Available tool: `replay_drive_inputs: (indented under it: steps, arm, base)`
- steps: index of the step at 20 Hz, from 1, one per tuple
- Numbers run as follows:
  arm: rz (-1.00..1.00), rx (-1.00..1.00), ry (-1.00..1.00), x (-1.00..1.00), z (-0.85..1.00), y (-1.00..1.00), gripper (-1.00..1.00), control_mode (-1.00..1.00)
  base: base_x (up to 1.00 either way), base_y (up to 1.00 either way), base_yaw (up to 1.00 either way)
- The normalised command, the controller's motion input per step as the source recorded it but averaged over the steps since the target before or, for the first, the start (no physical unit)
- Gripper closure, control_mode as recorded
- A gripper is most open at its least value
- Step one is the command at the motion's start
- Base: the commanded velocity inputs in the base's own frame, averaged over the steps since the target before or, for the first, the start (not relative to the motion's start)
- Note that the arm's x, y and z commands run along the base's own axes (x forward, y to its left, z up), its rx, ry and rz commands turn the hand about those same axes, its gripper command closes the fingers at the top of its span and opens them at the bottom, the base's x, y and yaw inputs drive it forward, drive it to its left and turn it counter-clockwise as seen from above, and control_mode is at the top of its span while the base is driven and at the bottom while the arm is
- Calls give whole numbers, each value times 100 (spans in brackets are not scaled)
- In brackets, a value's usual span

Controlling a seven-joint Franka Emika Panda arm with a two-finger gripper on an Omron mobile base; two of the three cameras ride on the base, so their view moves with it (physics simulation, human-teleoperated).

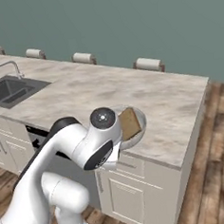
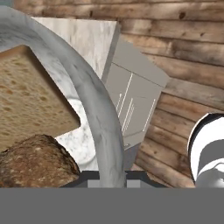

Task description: Pick up the heated bread from the toaster oven and place it in the bowl. Then move the bread bowl to the dining counter.

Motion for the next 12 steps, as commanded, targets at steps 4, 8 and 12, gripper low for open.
replay_drive_inputs:
  steps: [4, 8, 12]
  arm:
    - [0, 0, 0, 0, 0, 0, 100, 100]
    - [0, 0, 0, 0, 0, 0, 100, 100]
    - [0, 0, -3, 30, 0, 1, 100, -100]
  base:
    - [68, 26, 11]
    - [60, 6, 4]
    - [25, 0, 0]
